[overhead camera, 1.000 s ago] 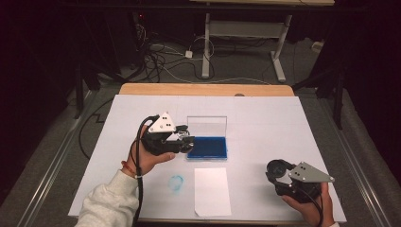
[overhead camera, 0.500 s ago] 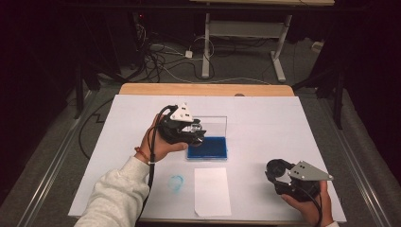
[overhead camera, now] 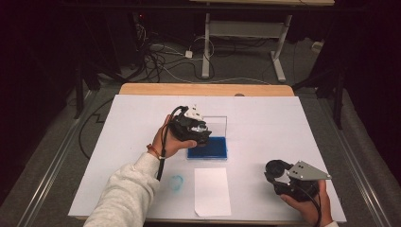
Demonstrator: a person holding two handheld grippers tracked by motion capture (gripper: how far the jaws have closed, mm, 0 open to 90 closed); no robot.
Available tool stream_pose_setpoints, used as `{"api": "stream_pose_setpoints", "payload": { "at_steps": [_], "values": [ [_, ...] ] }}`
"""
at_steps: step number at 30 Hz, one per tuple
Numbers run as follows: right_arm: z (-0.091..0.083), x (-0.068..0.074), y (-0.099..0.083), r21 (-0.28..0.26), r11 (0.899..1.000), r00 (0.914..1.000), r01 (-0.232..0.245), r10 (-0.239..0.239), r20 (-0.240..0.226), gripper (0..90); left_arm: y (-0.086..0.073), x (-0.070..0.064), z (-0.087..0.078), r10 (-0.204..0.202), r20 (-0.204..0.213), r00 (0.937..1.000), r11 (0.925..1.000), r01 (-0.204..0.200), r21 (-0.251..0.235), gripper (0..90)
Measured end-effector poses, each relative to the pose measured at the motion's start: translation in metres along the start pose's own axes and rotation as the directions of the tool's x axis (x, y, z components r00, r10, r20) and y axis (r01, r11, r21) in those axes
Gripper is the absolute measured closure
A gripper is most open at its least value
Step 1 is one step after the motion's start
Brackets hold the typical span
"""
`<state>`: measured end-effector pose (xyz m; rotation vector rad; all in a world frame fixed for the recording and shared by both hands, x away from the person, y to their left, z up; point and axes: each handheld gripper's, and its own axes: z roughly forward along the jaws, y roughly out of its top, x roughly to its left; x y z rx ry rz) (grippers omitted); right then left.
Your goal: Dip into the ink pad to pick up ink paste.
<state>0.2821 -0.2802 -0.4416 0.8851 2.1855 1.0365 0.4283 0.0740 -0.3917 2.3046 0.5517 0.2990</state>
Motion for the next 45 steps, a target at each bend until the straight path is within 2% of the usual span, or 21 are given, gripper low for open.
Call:
{"api": "stream_pose_setpoints", "payload": {
  "at_steps": [1,3,7,12,16,20,24,29,32,39,42,45],
  "values": [
    [0.000,0.000,0.000,0.002,1.000,1.0000,0.005,-0.005,0.000,38.6,-0.002,0.000,0.003,0.007,-0.012,0.9999,0.9999,-0.006,0.013,55.0],
    [0.000,0.000,-0.001,0.005,1.000,1.0000,0.005,-0.005,-0.001,38.6,-0.009,0.000,0.007,-0.006,0.008,1.0000,0.9999,0.006,0.013,55.0],
    [0.001,0.000,-0.001,0.014,1.000,0.9999,0.014,-0.014,-0.003,38.6,-0.023,0.002,0.015,-0.036,0.010,0.9993,0.9993,0.036,0.011,55.0],
    [0.002,0.000,-0.001,0.018,1.000,0.9999,0.007,-0.007,-0.008,38.6,-0.030,0.003,0.017,-0.076,0.007,0.9971,0.9969,0.076,-0.020,55.0],
    [0.002,0.000,-0.001,0.019,1.000,0.9999,0.007,-0.007,-0.009,38.6,-0.031,0.001,0.021,-0.069,0.018,0.9974,0.9974,0.070,-0.016,55.0],
    [0.003,0.000,-0.001,0.022,1.000,0.9999,0.012,-0.012,-0.008,38.6,-0.033,-0.003,0.024,-0.062,0.002,0.9981,0.9980,0.062,-0.013,54.9],
    [0.003,0.001,-0.001,0.023,1.000,0.9999,0.013,-0.013,-0.008,38.6,-0.037,-0.003,0.024,-0.076,0.001,0.9971,0.9966,0.076,-0.032,54.9],
    [0.002,0.000,-0.001,0.017,1.000,0.9999,0.011,-0.011,-0.003,38.6,-0.041,-0.008,0.024,-0.030,-0.015,0.9994,0.9992,0.029,-0.028,54.9],
    [0.002,0.001,-0.001,0.018,1.000,0.9999,0.015,-0.015,-0.001,38.6,-0.043,-0.009,0.023,-0.027,-0.019,0.9994,0.9991,0.027,-0.033,54.9],
    [0.003,0.002,-0.001,0.024,1.000,0.9998,0.017,-0.017,-0.005,38.6,-0.039,-0.012,0.025,-0.011,-0.046,0.9989,0.9998,0.010,-0.017,54.9],
    [0.003,0.002,-0.001,0.025,0.999,0.9997,0.022,-0.021,-0.007,38.6,-0.036,-0.013,0.026,0.000,-0.059,0.9983,1.0000,0.000,0.005,54.9],
    [0.004,0.004,0.000,0.026,0.999,0.9997,0.022,-0.022,-0.009,38.5,-0.035,-0.012,0.027,-0.001,-0.058,0.9983,1.0000,0.002,0.009,55.0]
  ]
}}
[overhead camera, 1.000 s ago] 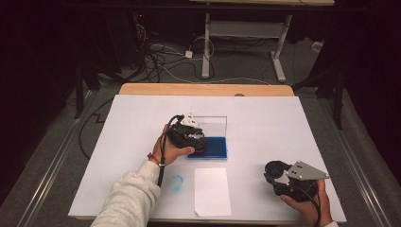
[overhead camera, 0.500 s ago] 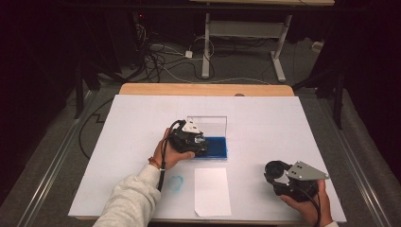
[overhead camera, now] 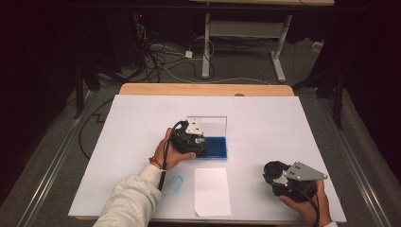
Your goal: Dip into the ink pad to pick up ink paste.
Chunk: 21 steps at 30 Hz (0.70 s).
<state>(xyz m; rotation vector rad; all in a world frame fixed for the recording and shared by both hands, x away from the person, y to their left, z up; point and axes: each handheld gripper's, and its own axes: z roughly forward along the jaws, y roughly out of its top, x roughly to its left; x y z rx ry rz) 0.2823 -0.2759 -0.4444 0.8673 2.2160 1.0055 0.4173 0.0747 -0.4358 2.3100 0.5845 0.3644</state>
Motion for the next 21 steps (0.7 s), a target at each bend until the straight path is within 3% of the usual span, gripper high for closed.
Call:
{"api": "stream_pose_setpoints", "payload": {
  "at_steps": [10,16,21],
  "values": [
    [-0.0018,-0.0004,-0.0004,0.001,1.000,1.0000,0.005,-0.005,0.001,38.6,-0.0047,-0.0003,-0.0039,-0.013,-0.005,0.9999,0.9999,0.013,0.005,55.0],
    [-0.0021,-0.0005,-0.0002,0.000,1.000,1.0000,0.002,-0.002,0.003,38.6,-0.0025,-0.0027,-0.0054,0.000,-0.016,0.9999,0.9995,0.001,0.033,55.0],
    [-0.0027,-0.0010,0.0001,-0.002,1.000,1.0000,0.003,-0.003,0.008,38.6,-0.0053,-0.0002,-0.0084,-0.023,-0.003,0.9997,0.9993,0.024,0.029,55.0]
  ]
}}
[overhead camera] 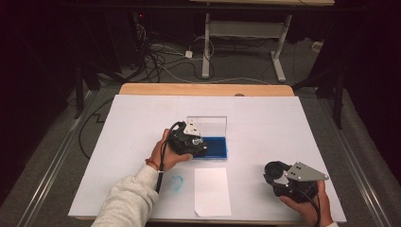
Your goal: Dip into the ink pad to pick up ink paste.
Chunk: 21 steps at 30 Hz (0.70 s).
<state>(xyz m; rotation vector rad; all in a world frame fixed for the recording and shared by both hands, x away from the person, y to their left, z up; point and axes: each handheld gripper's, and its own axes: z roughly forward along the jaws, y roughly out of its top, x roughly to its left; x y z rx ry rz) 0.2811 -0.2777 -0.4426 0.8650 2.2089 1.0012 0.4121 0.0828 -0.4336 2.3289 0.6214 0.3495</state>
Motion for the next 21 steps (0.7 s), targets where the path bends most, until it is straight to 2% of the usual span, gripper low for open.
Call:
{"api": "stream_pose_setpoints", "payload": {
  "at_steps": [9,12,15,19,21],
  "values": [
    [-0.0014,-0.0010,0.0007,-0.003,1.000,0.9999,-0.006,0.006,0.010,38.6,0.0079,-0.0044,0.0027,0.038,-0.016,0.9992,0.9982,-0.037,0.047,55.0],
    [-0.0019,-0.0014,0.0007,-0.007,1.000,0.9999,-0.007,0.008,0.011,38.6,0.0083,-0.0042,0.0039,0.030,-0.016,0.9994,0.9987,-0.029,0.042,55.0],
    [-0.0029,-0.0026,0.0008,-0.010,1.000,0.9999,-0.002,0.002,0.016,38.6,0.0094,-0.0064,0.0041,0.039,-0.028,0.9989,0.9980,-0.037,0.050,55.0],
    [-0.0049,-0.0037,0.0008,-0.013,1.000,0.9998,-0.007,0.007,0.021,38.6,0.0067,-0.0060,0.0005,0.041,-0.024,0.9989,0.9978,-0.040,0.054,55.0],
    [-0.0052,-0.0038,0.0007,-0.015,1.000,0.9998,-0.008,0.008,0.020,38.6,0.0051,-0.0048,-0.0005,0.029,-0.020,0.9994,0.9984,-0.028,0.049,55.0]
  ]
}}
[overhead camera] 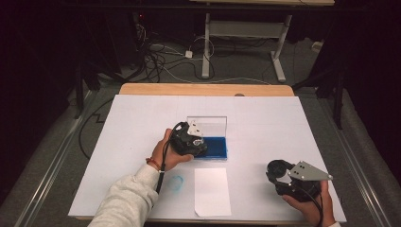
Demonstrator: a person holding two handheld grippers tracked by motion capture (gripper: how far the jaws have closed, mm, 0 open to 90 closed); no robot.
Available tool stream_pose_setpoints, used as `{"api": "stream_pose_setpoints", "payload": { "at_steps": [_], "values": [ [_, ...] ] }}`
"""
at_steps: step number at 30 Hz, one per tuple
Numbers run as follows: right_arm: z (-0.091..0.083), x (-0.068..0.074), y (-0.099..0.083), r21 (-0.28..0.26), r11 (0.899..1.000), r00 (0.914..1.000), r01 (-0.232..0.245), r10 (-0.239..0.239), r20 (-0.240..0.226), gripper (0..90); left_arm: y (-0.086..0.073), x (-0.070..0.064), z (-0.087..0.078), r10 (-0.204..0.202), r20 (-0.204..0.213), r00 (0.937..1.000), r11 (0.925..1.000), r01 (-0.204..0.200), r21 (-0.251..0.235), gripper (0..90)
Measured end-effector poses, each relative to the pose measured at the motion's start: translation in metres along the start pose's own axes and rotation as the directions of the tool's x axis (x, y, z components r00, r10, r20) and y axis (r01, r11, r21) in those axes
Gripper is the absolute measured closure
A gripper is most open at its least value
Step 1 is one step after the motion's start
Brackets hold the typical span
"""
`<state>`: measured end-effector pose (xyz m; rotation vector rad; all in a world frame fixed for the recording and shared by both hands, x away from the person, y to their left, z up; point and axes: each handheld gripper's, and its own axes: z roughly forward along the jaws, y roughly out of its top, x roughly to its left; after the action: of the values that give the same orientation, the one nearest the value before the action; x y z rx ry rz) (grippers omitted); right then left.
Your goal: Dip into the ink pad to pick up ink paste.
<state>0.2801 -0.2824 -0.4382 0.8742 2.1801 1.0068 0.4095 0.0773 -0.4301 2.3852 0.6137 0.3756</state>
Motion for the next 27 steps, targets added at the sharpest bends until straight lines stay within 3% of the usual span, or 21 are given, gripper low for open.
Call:
{"api": "stream_pose_setpoints", "payload": {
  "at_steps": [5,13,18,27],
  "values": [
    [0.000,0.000,0.000,0.003,1.000,1.0000,-0.002,0.002,0.000,38.6,0.005,-0.003,0.004,0.017,-0.015,0.9997,0.9998,-0.017,0.007,55.0],
    [0.000,0.000,0.000,0.000,1.000,1.0000,0.001,-0.001,-0.006,38.6,0.008,0.001,0.002,0.008,0.006,1.0000,0.9991,-0.008,0.042,55.0],
    [0.000,0.000,0.000,-0.006,1.000,1.0000,0.000,0.000,-0.007,38.6,0.015,0.002,0.003,0.023,0.010,0.9997,0.9973,-0.024,0.070,55.1],
    [-0.002,-0.001,0.000,-0.022,1.000,0.9999,-0.004,0.004,-0.012,38.6,0.040,0.011,-0.027,0.037,-0.011,0.9992,0.9993,-0.037,0.003,55.0]
  ]
}}
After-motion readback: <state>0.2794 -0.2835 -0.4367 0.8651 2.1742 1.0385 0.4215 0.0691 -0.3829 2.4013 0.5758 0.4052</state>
